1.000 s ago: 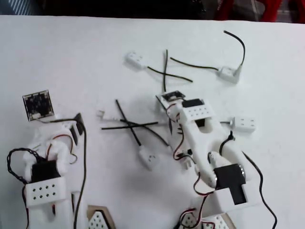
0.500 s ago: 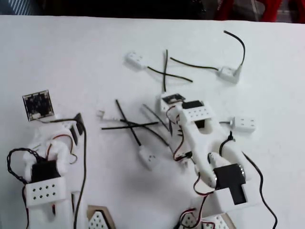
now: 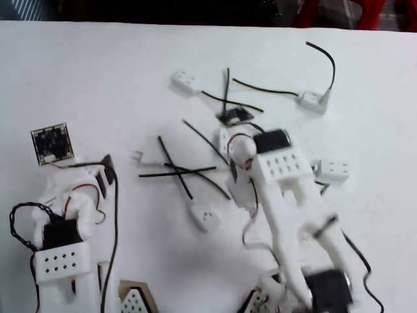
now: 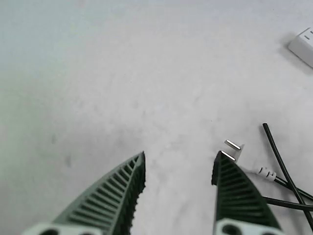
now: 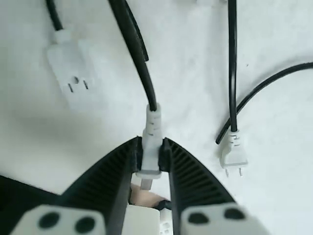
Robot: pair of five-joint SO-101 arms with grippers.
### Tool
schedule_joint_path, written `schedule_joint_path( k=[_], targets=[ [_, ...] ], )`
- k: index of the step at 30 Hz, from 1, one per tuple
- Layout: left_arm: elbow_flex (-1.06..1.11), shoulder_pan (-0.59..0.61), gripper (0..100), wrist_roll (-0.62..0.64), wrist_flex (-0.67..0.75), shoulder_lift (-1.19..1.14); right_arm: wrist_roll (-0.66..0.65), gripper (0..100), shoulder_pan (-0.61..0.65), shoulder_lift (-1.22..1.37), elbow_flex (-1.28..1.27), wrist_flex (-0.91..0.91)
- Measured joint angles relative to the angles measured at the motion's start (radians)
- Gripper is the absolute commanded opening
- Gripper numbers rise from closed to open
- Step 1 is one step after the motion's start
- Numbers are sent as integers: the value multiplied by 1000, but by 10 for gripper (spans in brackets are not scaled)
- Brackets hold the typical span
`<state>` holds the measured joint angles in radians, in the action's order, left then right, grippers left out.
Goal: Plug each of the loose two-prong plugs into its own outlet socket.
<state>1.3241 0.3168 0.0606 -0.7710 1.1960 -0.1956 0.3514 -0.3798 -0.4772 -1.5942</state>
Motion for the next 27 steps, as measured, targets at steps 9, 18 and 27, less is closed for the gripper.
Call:
schedule_joint_path(
  k=[9,18,27],
  targets=[
    [0,-100,234,0,26,0,80,17,137,-364,-3,72],
    [0,-293,234,-20,138,0,198,17,282,-552,-273,433],
    [-8,-488,234,-129,167,0,198,17,377,-634,-500,726]
  ],
)
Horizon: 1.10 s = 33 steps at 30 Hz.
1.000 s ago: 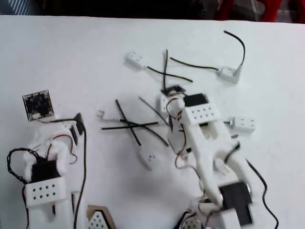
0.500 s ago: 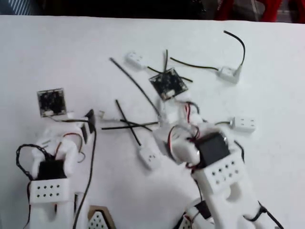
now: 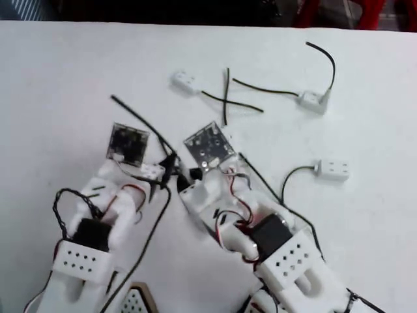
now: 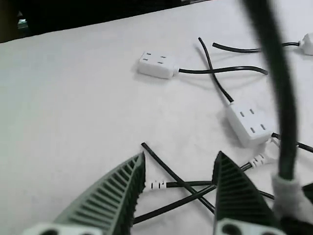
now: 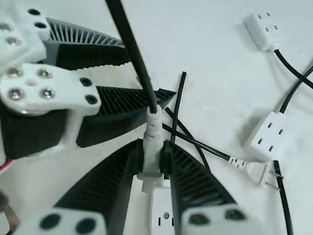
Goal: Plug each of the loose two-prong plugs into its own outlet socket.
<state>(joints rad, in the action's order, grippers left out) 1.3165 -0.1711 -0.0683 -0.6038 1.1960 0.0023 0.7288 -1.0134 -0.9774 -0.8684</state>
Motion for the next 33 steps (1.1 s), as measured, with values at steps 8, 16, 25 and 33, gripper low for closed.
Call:
schedule_joint_path(
  k=[8,16,25,33],
  targets=[
    [-117,-89,234,0,-101,0,2,17,-3,0,-34,38],
    [-161,-140,234,-52,-167,0,2,17,-3,2,-40,38],
    [-163,2,277,-52,-201,0,6,17,-95,0,-38,38],
    [-342,123,351,-86,-497,-2,87,17,-292,0,-141,106]
  ],
)
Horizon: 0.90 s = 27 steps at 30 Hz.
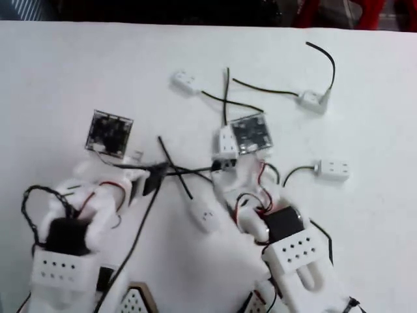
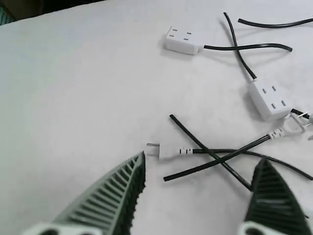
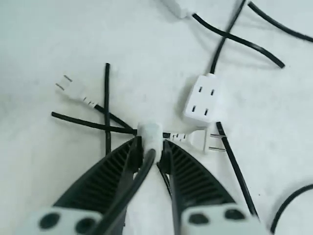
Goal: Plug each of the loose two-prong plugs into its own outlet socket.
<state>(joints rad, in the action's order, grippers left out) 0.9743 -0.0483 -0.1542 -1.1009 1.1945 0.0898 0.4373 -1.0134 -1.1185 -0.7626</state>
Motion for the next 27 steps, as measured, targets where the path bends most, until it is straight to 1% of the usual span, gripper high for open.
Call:
schedule_joint_path(
  k=[3,6,9,12,16,21,23,27],
  targets=[
    [-61,21,351,-58,-89,2,17,17,-34,0,-52,60],
    [-74,18,351,-117,-140,2,20,17,-87,0,-92,121],
    [-84,18,351,-133,-178,-17,37,17,-144,0,-109,173],
    [-112,3,352,-129,-198,-120,78,17,-213,0,-110,198],
    [-201,-58,351,-41,-259,-344,110,17,-273,0,-110,226],
    [-379,-175,354,164,-374,-686,146,17,-353,0,-110,259],
    [-446,-212,354,232,-390,-809,149,17,-370,0,-110,265],
    [-559,-265,355,322,-396,-1011,149,17,-384,0,-110,267]
  ],
)
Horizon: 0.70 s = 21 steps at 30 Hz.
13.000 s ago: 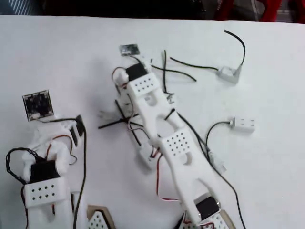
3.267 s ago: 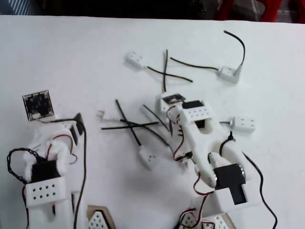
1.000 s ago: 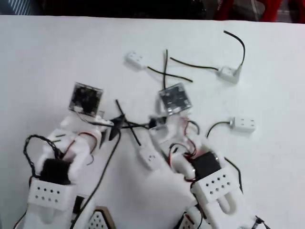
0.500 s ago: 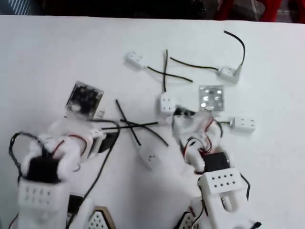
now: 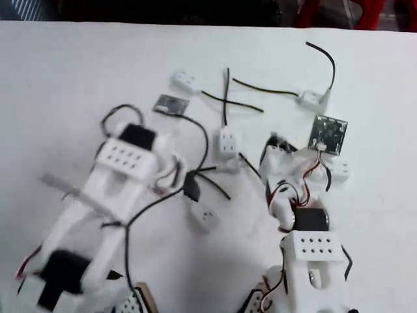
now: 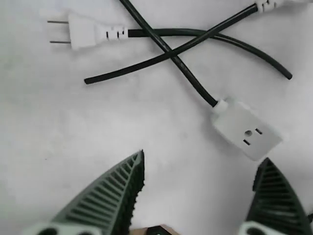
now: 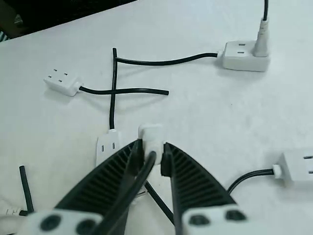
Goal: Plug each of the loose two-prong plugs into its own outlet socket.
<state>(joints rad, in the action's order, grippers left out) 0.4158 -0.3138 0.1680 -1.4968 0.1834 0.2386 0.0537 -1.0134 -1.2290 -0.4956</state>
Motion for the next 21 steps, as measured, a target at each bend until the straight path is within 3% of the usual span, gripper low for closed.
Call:
schedule_joint_path(
  k=[8,17,21],
  targets=[
    [-199,-57,355,149,38,-249,0,17,-26,0,0,0],
    [-377,-57,352,155,288,-450,55,17,-110,0,0,35],
    [-454,-57,352,94,399,-557,58,17,-107,0,0,35]
  ],
)
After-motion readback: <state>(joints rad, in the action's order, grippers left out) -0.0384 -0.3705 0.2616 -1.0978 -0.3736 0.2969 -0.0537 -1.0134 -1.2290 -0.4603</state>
